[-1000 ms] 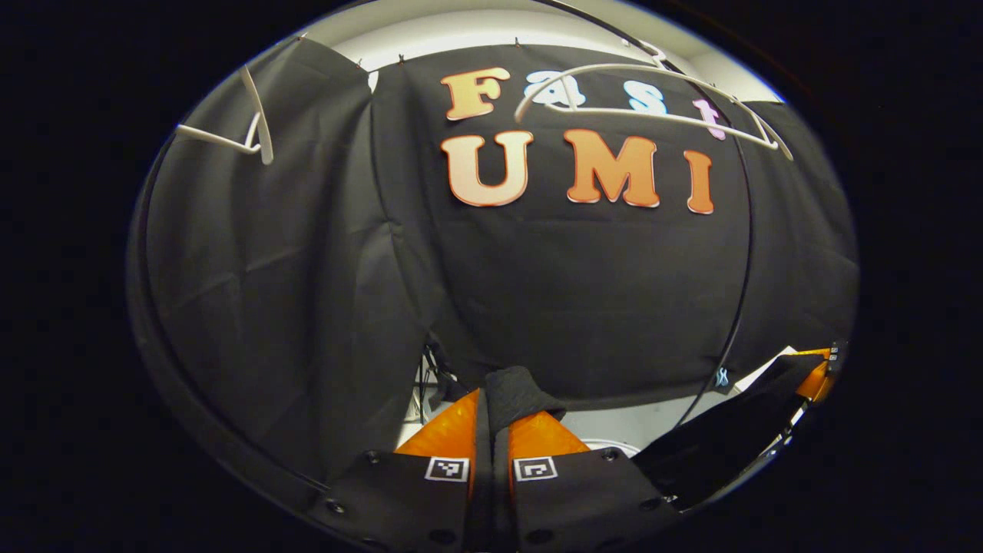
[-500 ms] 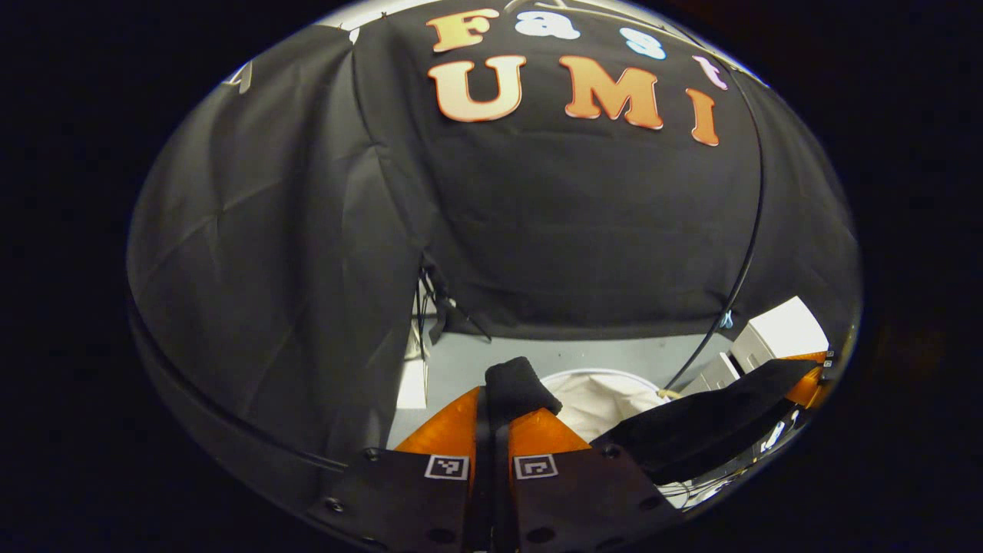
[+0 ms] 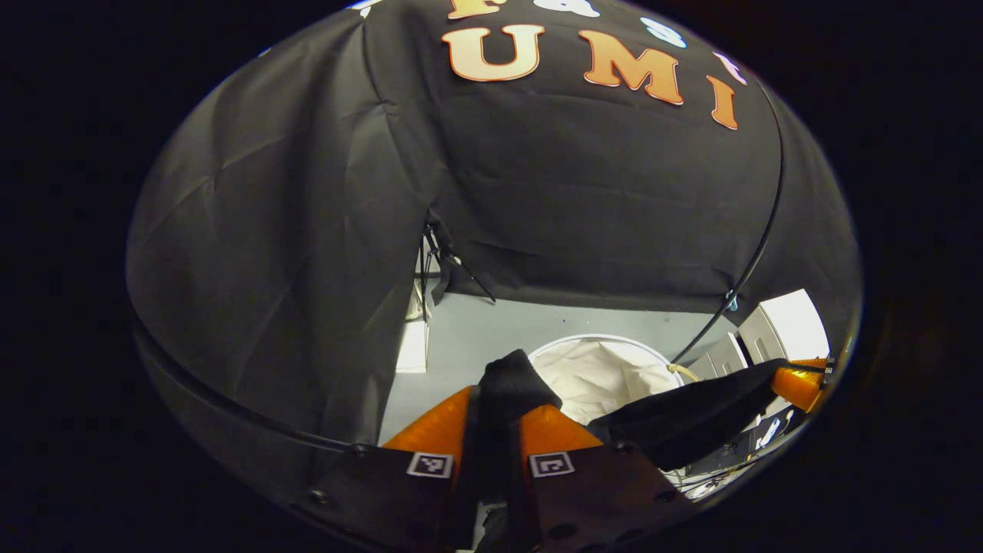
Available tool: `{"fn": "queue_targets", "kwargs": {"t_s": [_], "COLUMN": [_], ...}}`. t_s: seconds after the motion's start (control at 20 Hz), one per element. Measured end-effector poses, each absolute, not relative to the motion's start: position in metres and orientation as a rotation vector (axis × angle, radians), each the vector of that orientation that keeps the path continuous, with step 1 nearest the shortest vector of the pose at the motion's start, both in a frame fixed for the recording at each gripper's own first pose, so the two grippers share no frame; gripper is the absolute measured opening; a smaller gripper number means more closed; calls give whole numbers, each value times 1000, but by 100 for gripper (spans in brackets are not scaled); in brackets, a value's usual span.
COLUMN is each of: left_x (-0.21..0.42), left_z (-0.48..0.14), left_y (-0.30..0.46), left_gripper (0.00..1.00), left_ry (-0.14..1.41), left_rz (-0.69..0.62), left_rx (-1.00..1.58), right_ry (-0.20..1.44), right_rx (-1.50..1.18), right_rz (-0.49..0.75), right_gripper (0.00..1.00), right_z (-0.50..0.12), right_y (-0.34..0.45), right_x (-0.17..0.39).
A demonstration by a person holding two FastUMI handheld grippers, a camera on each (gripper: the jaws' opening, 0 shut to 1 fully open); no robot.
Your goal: Grasp the clothes on the hanger with both hands and then place them into the laundry hamper below.
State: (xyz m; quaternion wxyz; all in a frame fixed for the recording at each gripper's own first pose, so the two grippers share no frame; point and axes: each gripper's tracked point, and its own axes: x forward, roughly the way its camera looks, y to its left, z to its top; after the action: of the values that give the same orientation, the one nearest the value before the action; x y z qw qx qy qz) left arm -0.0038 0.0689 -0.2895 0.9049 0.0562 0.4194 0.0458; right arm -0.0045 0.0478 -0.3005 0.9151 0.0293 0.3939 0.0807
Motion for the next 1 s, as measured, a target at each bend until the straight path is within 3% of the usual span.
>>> {"fn": "queue_targets", "kwargs": {"t_s": [0.05, 0.1, 0.2, 0.3, 0.4, 0.45, 1.0], "left_x": [-5, -6, -6, -1, 2, 1, 12], "left_z": [-294, -298, -310, -311, -306, -304, -266], "left_y": [70, 71, 77, 78, 81, 80, 62], "left_gripper": [41, 61, 100, 99, 99, 99, 99], "left_ry": [882, 900, 922, 914, 899, 893, 772], "left_rz": [87, 94, 113, 131, 136, 136, 90], "left_rx": [114, 114, 98, 94, 95, 99, 97], "right_ry": [801, 797, 796, 800, 806, 806, 717], "right_rx": [59, 55, 50, 51, 57, 53, 80], "right_rz": [162, 156, 151, 144, 145, 144, 121], "right_gripper": [12, 30, 42, 46, 88, 93, 94], "right_z": [-297, -297, -296, -297, -299, -298, -263], "right_y": [47, 46, 45, 44, 44, 44, 39], "right_x": [-1, 0, 2, 1, -1, -2, 10]}}
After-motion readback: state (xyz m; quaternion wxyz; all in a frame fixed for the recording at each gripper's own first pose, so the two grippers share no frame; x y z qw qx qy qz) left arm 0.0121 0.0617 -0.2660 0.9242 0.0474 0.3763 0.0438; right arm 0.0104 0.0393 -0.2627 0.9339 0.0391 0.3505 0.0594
